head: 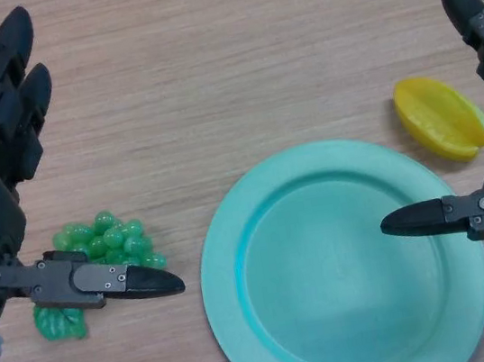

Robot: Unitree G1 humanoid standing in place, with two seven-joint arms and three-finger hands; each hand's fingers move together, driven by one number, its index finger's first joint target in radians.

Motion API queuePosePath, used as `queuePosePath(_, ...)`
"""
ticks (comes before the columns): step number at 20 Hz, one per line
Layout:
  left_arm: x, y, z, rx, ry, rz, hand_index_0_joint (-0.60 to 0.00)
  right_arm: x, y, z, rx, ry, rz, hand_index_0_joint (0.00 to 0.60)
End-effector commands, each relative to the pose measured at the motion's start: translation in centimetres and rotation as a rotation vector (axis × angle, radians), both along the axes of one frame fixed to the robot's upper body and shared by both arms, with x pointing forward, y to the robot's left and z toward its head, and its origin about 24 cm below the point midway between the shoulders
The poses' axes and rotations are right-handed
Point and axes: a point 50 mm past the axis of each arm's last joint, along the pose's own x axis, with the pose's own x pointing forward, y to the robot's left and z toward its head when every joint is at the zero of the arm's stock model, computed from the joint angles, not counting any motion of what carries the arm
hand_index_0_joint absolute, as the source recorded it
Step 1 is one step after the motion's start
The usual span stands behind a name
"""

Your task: Pick up the green grapes and place it on the plate

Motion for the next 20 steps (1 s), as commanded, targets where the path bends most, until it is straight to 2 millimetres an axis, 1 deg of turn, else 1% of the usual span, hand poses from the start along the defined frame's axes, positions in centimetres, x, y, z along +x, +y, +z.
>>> queuePosePath(1, -1.2, 0.6, 2.6, 0.047, -0.18, 0.01, 0.0, -1.3, 0.5, 2.0, -0.002, -0.162, 0.043, 0.0)
queuePosePath(4, -1.2, 0.6, 2.3, 0.031, -0.167, 0.009, 0.0, -1.2, 0.4, 2.1, 0.0, -0.179, 0.03, 0.0)
queuePosePath(7, -1.1, 0.9, 2.4, 0.008, -0.154, 0.008, 0.0, -1.3, 0.4, 2.1, 0.001, -0.181, 0.029, 0.0)
queuePosePath(10, -0.7, 1.7, 2.0, 0.048, -0.183, 0.041, 0.0, -1.3, 0.5, 2.1, 0.001, -0.183, 0.032, 0.0)
queuePosePath(11, -0.3, 2.6, 1.6, 0.079, -0.194, 0.059, 0.0, -1.3, 0.4, 2.1, -0.001, -0.186, 0.029, 0.0)
queuePosePath(15, 1.4, 4.6, -0.5, 0.187, -0.176, 0.149, 0.0, -1.3, 0.5, 2.1, 0.003, -0.182, 0.033, 0.0)
queuePosePath(18, 2.3, 5.2, -2.3, 0.249, -0.138, 0.174, 0.0, -1.3, 0.5, 2.0, 0.003, -0.182, 0.033, 0.0)
queuePosePath(19, 2.5, 5.6, -3.5, 0.259, -0.097, 0.187, 0.0, -1.3, 0.5, 2.0, 0.01, -0.179, 0.033, 0.0)
queuePosePath(20, 2.6, 5.6, -3.9, 0.265, -0.075, 0.183, 0.0, -1.2, 0.5, 1.9, 0.01, -0.177, 0.032, 0.0)
